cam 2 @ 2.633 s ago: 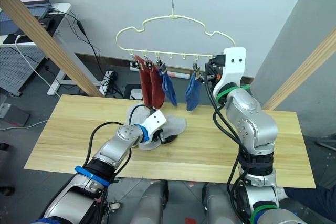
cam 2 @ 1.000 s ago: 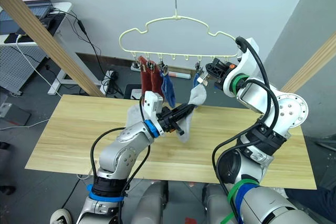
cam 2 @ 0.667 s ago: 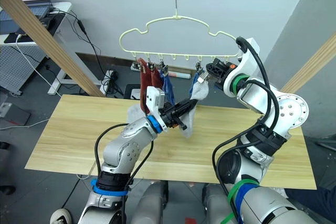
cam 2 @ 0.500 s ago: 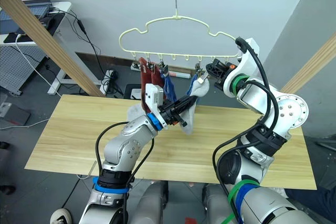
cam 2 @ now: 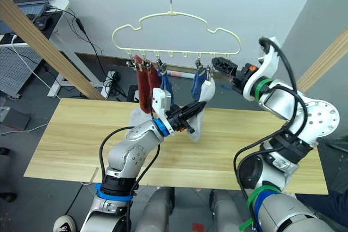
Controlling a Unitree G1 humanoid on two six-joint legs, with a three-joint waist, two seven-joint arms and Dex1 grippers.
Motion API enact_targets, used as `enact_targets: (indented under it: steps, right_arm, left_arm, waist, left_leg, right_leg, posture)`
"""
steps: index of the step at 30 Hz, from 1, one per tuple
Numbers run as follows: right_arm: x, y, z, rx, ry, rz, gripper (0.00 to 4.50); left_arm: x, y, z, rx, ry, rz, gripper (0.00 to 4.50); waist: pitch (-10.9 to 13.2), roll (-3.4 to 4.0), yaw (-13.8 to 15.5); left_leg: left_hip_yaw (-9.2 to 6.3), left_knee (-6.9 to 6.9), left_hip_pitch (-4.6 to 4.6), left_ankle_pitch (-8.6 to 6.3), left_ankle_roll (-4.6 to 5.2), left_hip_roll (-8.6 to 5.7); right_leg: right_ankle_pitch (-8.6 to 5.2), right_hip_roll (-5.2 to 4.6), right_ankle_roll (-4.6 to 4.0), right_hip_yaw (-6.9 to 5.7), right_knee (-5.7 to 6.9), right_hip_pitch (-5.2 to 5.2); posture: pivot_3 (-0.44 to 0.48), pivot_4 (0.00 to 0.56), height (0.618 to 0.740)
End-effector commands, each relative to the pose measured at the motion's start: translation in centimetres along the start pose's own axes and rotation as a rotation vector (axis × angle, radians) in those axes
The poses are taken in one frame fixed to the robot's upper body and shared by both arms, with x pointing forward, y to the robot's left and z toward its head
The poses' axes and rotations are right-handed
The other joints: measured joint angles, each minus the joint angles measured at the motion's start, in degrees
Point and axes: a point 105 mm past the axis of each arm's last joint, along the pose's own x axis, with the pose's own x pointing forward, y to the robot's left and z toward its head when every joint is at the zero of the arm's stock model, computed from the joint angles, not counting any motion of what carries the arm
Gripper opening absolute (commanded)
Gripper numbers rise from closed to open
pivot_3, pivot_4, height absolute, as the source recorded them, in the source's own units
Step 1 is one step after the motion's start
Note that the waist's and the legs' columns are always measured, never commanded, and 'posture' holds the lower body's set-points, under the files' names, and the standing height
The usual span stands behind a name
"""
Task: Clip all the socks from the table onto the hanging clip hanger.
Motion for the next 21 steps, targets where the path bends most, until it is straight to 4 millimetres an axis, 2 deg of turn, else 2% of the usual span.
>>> enact_targets:
  steps: [1, 3, 7, 10, 13, 14, 17, 21]
  right_arm:
    - [-1.8, 0.8, 0.0, -0.1, 0.016, 0.058, 4.41]
    - [-2.4, 0.8, 0.0, -0.144, 0.022, 0.042, 4.41]
    - [-3.5, -0.4, -0.3, -0.347, 0.002, -0.117, 4.41]
    - [-3.4, -1.5, -1.6, -0.509, -0.011, -0.241, 4.41]
    - [-3.1, -1.7, -1.9, -0.521, -0.135, -0.322, 4.41]
    - [-2.9, -1.4, -2.1, -0.555, -0.158, -0.333, 4.25]
    - [-2.1, -0.4, -3.2, -0.631, -0.2, -0.35, 3.5]
    - [-1.0, 0.8, -3.6, -0.646, -0.291, -0.371, 3.5]
  left_arm:
    - [0.6, -0.8, 0.8, 0.019, -0.034, -0.047, 0.6]
    - [0.7, -0.9, 0.9, 0.012, -0.034, -0.057, 1.18]
    - [0.6, -0.4, 0.7, 0.007, -0.019, -0.053, 2.43]
    - [-0.9, 0.3, 0.3, 0.011, 0.007, -0.027, 3.4]
    - [-2.7, 0.6, 0.7, 0.037, 0.021, -0.005, 4.31]
    - [-3.3, 0.6, 1.0, 0.057, 0.026, -0.004, 4.5]
    - [-5.0, 0.4, 2.7, 0.116, 0.016, 0.002, 4.5]
    - [-6.4, 0.1, 4.8, 0.22, 0.016, 0.007, 4.5]
  waist:
    - [0.0, -0.02, -0.1]
    - [0.1, 0.0, -0.5]
    - [0.1, 0.02, -1.0]
    - [0.1, 0.02, -1.3]
    - [0.1, 0.02, -2.4]
    - [0.2, 0.06, -2.4]
    - [0.3, 0.07, -2.5]
    - [0.3, 0.08, -2.4]
  left_leg:
    - [-0.01, -0.01, 0.0, 0.0, 0.0, 0.0]
    - [0.01, 0.0, 0.0, 0.0, 0.0, -0.01]
    - [0.03, 0.01, 0.0, 0.0, 0.0, 0.01]
    - [0.01, 0.0, 0.01, 0.0, 0.0, 0.04]
    - [0.04, 0.0, 0.04, 0.0, -0.01, 0.08]
    - [0.04, 0.0, 0.04, 0.01, -0.01, 0.1]
    - [0.02, 0.0, 0.04, 0.02, -0.04, 0.12]
    - [0.02, 0.04, 0.07, 0.04, -0.07, 0.11]
  right_leg:
    - [-0.01, 0.0, 0.01, -0.01, -0.01, 0.01]
    - [-0.01, 0.0, 0.02, 0.03, -0.01, 0.0]
    - [-0.02, 0.03, 0.03, 0.05, 0.02, -0.03]
    - [-0.04, 0.07, 0.07, 0.06, 0.0, -0.04]
    - [-0.05, 0.11, 0.09, 0.15, 0.06, -0.1]
    - [-0.05, 0.13, 0.09, 0.16, 0.13, -0.16]
    - [-0.05, 0.14, 0.09, 0.12, 0.21, -0.19]
    - [-0.04, 0.13, 0.1, 0.14, 0.22, -0.17]
  posture:
    - [0.041, 0.33, 0.74]
    - [0.034, 0.329, 0.74]
    - [0.033, 0.329, 0.74]
    - [0.044, 0.328, 0.74]
    - [0.053, 0.328, 0.74]
    - [0.058, 0.328, 0.74]
    - [0.063, 0.328, 0.74]
    - [0.086, 0.327, 0.74]
